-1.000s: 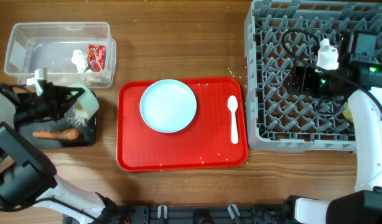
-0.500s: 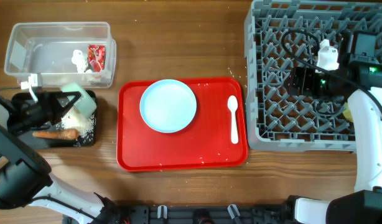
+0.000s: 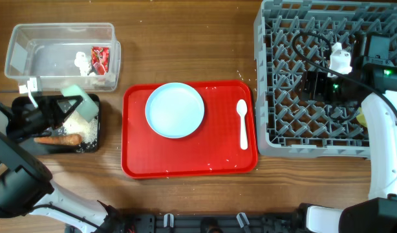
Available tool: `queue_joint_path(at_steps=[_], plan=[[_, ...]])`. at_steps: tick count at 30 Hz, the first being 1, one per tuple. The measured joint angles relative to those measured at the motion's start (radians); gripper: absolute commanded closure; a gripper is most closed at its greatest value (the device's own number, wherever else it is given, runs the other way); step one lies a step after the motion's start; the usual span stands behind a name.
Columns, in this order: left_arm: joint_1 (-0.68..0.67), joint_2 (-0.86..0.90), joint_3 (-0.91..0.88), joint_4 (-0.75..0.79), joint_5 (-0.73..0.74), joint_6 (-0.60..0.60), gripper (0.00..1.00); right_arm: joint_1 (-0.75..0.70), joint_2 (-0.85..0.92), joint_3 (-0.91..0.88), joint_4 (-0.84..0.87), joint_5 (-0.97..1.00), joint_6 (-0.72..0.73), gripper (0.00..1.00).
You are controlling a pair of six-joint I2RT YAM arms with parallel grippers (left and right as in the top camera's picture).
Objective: Sort waste into correct bins and load items into the dishwasher rack
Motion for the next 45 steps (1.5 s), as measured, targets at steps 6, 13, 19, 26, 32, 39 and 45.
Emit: queue_joint_path(at_steps=[6, 13, 19, 26, 32, 39, 45], plan=[[0.007, 0.002, 0.0, 0.043, 0.01, -0.027, 0.96, 0.0, 0.0, 0.0, 0.0, 0.0, 0.0, 0.11], [0.007, 0.006, 0.0, -0.015, 0.021, -0.035, 0.96, 0.0, 0.0, 0.0, -0.008, 0.0, 0.0, 0.11], [-0.034, 0.006, -0.001, -0.207, 0.026, 0.068, 0.96, 0.0, 0.0, 0.0, -0.01, 0.0, 0.0, 0.11], [-0.293, -0.009, -0.001, -0.273, 0.025, 0.214, 0.96, 0.0, 0.0, 0.0, -0.015, 0.0, 0.0, 0.11], [-0.518, -0.011, 0.038, -0.199, 0.024, 0.201, 0.96, 0.0, 0.0, 0.0, -0.016, 0.0, 0.0, 0.11], [-0.698, -0.022, 0.063, 0.335, -0.172, -0.343, 0.96, 0.0, 0.0, 0.0, -0.022, 0.0, 0.0, 0.11], [-0.893, -0.026, 0.067, 0.485, -0.545, -0.721, 0.96, 0.0, 0.0, 0.0, -0.022, 0.0, 0.0, 0.11]])
